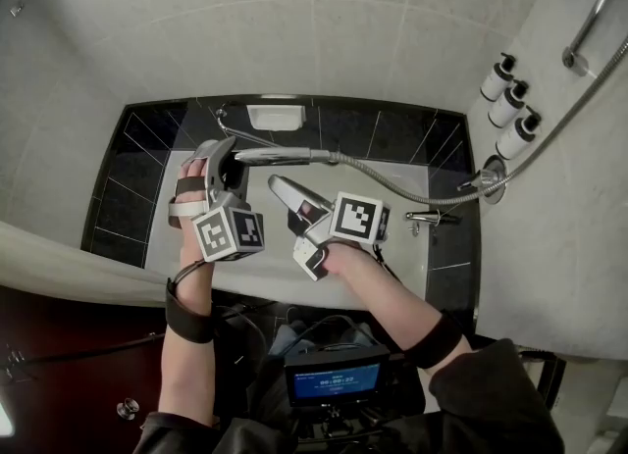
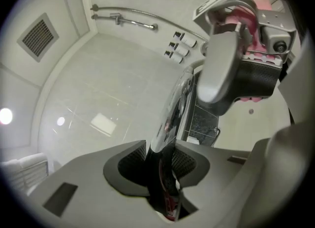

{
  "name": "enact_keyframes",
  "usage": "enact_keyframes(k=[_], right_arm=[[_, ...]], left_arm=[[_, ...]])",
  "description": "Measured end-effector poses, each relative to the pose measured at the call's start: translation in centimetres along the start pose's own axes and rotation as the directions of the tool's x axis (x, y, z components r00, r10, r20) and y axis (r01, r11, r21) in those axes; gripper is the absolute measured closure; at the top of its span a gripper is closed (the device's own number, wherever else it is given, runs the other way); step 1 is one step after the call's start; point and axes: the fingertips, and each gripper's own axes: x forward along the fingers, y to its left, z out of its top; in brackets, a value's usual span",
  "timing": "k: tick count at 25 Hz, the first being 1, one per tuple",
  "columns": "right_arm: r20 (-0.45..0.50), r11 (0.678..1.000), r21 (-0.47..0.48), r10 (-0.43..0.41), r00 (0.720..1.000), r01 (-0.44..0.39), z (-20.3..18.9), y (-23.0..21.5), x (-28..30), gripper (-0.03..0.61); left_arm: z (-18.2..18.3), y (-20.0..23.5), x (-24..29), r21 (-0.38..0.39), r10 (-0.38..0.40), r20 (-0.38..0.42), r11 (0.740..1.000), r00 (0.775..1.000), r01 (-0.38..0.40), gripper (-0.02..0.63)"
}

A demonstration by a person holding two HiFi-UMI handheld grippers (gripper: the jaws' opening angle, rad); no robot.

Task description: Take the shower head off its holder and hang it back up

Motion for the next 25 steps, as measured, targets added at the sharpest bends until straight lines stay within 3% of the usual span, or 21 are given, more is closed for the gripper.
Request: enact_keyframes(k=[4, 7, 11, 17, 22, 25], right_arm=[[0.012, 0.991, -0.115, -0.067, 0.998, 0.068, 1.0, -2.1, -2.7, 0.430], [0.026, 0.944, -0.286, -0.163, 0.986, 0.163, 3.4, -3.1, -5.1, 0.479], [0.085, 0.809, -0.492, -0.325, 0.942, 0.323, 6.6, -5.1, -8.5, 0.557], [0.174, 0.586, -0.659, -0.492, 0.853, 0.472, 11.6, -6.6, -14.5, 0.561], [0.246, 0.453, -0.727, -0.530, 0.811, 0.516, 17.0, -4.3, -18.8, 0.561], [0.273, 0.396, -0.747, -0.550, 0.789, 0.535, 18.2, -2.9, -21.5, 0.561]], left_arm=[[1.3, 3.3, 1.3, 0.012, 0.022, 0.008, 1.000, 1.000, -0.022, 0.499], [3.1, 5.6, 2.4, 0.027, 0.034, 0.030, 0.999, 0.999, -0.035, 0.499], [5.4, 8.3, 3.4, 0.041, 0.040, 0.058, 0.998, 0.998, -0.043, 0.499], [8.8, 10.7, 4.7, 0.057, 0.013, 0.084, 0.998, 0.996, -0.018, 0.499], [11.9, 13.6, 6.2, 0.107, 0.004, 0.092, 0.994, 0.996, -0.014, 0.499], [12.9, 14.3, 6.5, 0.157, -0.043, 0.083, 0.987, 0.996, 0.030, 0.499]])
